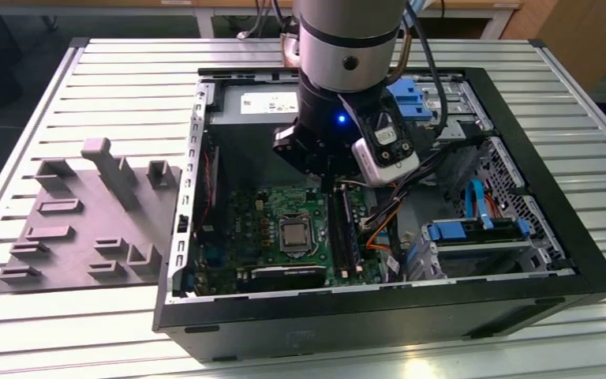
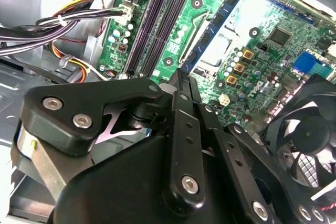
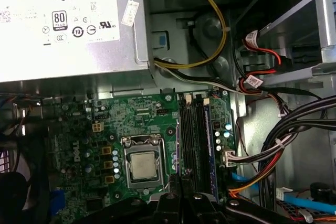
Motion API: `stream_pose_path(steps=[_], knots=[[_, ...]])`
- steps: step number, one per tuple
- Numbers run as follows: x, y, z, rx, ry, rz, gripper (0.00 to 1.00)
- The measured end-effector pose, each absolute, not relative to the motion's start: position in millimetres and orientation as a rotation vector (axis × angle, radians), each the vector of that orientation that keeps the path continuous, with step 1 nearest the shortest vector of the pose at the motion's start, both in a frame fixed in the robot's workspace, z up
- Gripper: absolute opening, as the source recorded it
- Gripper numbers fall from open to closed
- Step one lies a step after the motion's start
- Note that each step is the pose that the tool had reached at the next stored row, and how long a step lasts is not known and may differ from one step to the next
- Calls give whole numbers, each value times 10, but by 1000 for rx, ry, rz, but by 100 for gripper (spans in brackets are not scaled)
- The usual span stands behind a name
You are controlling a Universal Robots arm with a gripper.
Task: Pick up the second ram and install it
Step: 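Insert the second ram into the second slot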
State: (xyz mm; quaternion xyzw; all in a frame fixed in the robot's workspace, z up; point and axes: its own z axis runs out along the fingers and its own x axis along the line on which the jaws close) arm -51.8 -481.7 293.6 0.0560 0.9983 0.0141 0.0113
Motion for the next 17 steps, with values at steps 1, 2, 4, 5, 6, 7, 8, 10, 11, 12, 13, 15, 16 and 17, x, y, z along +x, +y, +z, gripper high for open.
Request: stream_pose_path(steps=[1,2,4,5,6,7,8,10,11,12,13,15,16,17], knots=[[-517,-4817,2927,169,3114,44,12],[-517,-4817,2919,164,3114,44,12],[-516,-4817,2905,153,3115,44,12],[-515,-4817,2898,148,3115,44,12],[-515,-4817,2891,143,3116,44,12],[-515,-4817,2884,139,3116,44,12],[-514,-4817,2877,136,3116,45,12],[-514,-4817,2864,131,3116,45,12],[-514,-4817,2859,129,3116,45,12],[-514,-4817,2853,128,3117,45,12],[-514,-4817,2848,127,3117,45,12],[-514,-4817,2837,125,3117,45,12],[-514,-4817,2832,124,3117,45,12],[-513,-4817,2828,122,3117,45,12]])
